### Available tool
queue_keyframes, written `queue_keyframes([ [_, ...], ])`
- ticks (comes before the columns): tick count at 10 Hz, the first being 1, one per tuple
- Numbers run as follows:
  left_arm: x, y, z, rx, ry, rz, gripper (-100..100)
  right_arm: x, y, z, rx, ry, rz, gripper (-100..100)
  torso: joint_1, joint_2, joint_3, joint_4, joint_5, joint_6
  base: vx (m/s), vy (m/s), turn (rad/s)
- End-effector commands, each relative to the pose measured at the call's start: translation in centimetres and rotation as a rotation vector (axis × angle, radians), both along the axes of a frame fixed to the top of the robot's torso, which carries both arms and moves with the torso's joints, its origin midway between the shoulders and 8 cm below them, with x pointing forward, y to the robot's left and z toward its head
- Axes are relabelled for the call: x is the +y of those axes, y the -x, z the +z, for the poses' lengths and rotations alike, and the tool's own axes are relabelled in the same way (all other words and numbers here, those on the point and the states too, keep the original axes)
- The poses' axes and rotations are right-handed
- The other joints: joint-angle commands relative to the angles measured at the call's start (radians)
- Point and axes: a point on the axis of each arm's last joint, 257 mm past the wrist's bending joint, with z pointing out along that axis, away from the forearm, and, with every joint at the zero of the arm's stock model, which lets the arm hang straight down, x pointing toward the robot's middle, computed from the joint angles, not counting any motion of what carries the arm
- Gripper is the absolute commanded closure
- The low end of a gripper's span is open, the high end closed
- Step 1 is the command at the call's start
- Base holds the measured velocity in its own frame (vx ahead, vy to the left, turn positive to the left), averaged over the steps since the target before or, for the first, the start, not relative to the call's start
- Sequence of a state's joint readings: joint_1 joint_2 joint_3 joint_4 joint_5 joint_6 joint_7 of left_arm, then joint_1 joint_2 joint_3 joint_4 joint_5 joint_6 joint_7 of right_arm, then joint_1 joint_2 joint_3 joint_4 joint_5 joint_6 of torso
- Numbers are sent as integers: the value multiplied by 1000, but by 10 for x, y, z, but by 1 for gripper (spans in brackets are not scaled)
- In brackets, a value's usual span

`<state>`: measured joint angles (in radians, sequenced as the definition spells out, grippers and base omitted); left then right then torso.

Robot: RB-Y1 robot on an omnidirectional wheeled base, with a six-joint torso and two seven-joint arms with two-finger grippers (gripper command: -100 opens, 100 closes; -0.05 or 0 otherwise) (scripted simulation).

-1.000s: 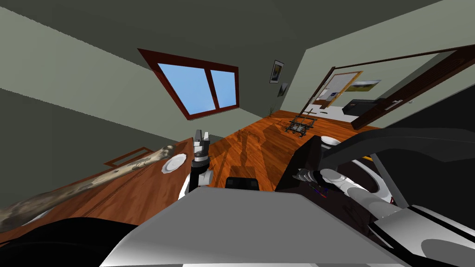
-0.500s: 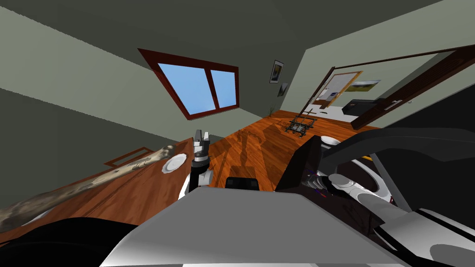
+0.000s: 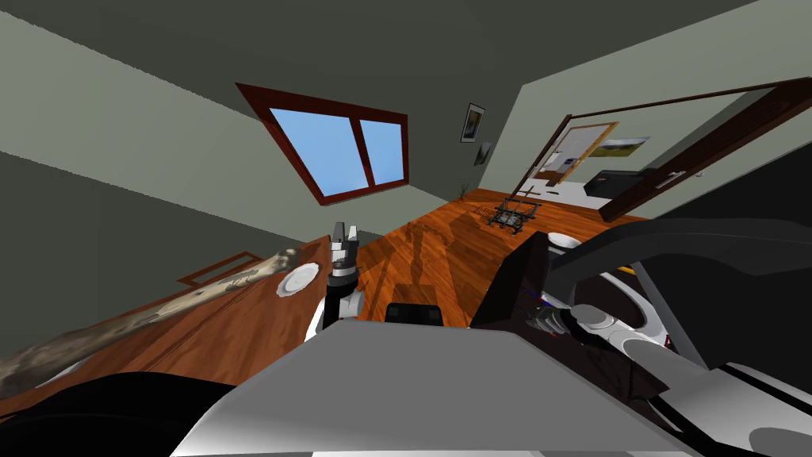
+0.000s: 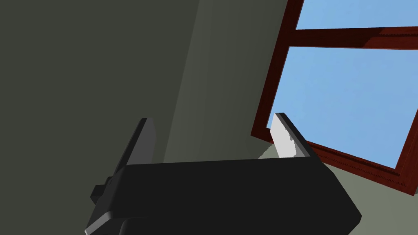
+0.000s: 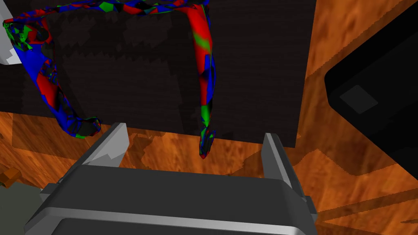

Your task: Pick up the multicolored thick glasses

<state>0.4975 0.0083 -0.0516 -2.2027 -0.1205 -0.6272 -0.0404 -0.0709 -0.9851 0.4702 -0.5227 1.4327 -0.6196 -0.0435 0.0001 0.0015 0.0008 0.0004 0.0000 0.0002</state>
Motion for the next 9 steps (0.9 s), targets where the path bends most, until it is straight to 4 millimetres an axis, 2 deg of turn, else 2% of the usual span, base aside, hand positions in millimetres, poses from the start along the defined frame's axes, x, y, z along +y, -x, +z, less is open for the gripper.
queue_keyframes([
  [1, 0, 0, 0, 0, 0, 0, 0, 0, 0, 0, 0, 0, 0, -100, 0, 0, 0, 0, 0, 0, 0, 0, 0],
  [2, 0, 0, 0, 0, 0, 0, 0, 1, -2, 0, -3, -3, -3, 0, 0, 0, 0, 0, 0, 0, 0, 0, 0],
  [3, 0, 0, 0, 0, 0, 0, 0, 8, 6, -13, -2, -3, -10, -100, 0, 0, 0, 0, 0, 0, 22, -33, 60],
  [6, 0, 0, 0, 0, 0, 0, 0, 9, 9, -16, 0, -3, -9, -100, -3, -2, -1, -1, -1, 0, 29, -41, 19],
  [7, 0, 0, 0, 0, 0, 0, 0, 9, 9, -16, -1, -2, -10, 100, -2, -1, -1, 0, 0, 0, 0, 0, 0],
  [9, 0, 0, 0, 0, 0, 0, 0, 10, 9, -17, 1, -5, -10, 100, -1, -1, 0, 0, 0, 0, 0, 0, 0],
])
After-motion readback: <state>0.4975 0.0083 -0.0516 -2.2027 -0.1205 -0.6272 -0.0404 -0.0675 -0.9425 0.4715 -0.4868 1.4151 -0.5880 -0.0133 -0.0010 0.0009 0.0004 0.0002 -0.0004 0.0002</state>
